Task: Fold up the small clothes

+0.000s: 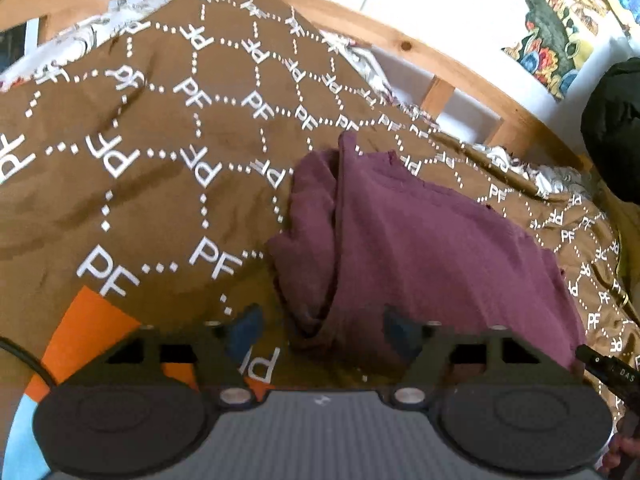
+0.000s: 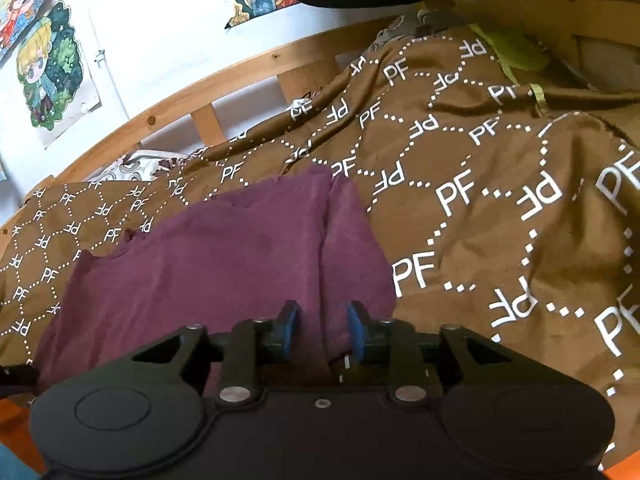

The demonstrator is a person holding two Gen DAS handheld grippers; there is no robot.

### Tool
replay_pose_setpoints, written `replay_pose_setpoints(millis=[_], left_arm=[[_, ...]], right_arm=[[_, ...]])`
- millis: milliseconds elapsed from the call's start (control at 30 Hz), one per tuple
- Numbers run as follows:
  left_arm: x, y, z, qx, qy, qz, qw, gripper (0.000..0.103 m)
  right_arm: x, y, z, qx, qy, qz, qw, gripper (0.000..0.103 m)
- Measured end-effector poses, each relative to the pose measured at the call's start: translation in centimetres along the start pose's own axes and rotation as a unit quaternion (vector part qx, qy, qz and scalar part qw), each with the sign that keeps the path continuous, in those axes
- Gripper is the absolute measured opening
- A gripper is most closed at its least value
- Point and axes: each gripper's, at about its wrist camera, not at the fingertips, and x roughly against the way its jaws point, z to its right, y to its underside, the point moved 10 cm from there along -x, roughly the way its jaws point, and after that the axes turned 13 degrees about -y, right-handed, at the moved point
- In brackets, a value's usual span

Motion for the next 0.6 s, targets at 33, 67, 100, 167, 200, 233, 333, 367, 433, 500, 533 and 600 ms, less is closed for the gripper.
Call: replay_pose_setpoints(millis=[33,67,100,167,200,233,333,367,433,500,533,600], left_arm=[[0.1,-0.2,0.1,-0.002,0.001,0.003,1.0,0.086],[0.1,-0.4,0.3,-0.006,0.004,0.003,1.0,0.093],[0.1,-0.7,0.5,-0.01,0.004,0.004,0.9999,0.096],[-0.1,-1.5,0.8,-0.011,-0.003,0.011,0.9999,0.102],[-0.3,-1.9,1.0,-0.014,-0.004,0.013,0.9998,0.102],[-0.5,-2.2,1.2,-0.019,-0.006,0.015,0.9997,0.102],[-1.6,-3.0,1.6,-0.034,-0.02,0.008,0.9992,0.102],[-1.9,-3.1,1.6,-0.036,-0.024,0.004,0.999,0.102],[-2.6,-3.4,1.7,-0.039,-0.032,-0.001,0.9987,0.103],[-3.2,-3.7,1.8,-0.039,-0.039,-0.005,0.9985,0.103],[-3.4,-3.8,1.8,-0.039,-0.042,-0.007,0.9983,0.103],[-3.8,-4.0,1.8,-0.04,-0.048,-0.01,0.998,0.103]], right_arm=[[0.1,-0.1,-0.2,0.007,0.001,0.003,1.0,0.047],[0.2,-0.2,-0.5,0.015,0.0,0.007,1.0,0.055],[0.2,-0.3,-0.7,0.022,0.0,0.01,1.0,0.062],[0.3,-0.4,-1.3,0.043,0.001,0.018,0.999,0.073],[0.3,-0.5,-1.6,0.053,-0.001,0.021,0.998,0.081],[0.2,-0.6,-1.9,0.061,-0.002,0.023,0.998,0.084],[-0.2,-0.8,-3.1,0.088,-0.005,0.027,0.996,0.095],[-0.3,-0.8,-3.4,0.096,-0.007,0.027,0.995,0.099],[-0.7,-0.9,-4.3,0.114,-0.007,0.029,0.993,0.102],[-1.3,-1.0,-5.3,0.129,-0.012,0.024,0.991,0.102],[-1.7,-1.0,-5.7,0.134,-0.015,0.021,0.991,0.102],[-2.5,-1.1,-6.6,0.139,-0.016,0.019,0.99,0.102]])
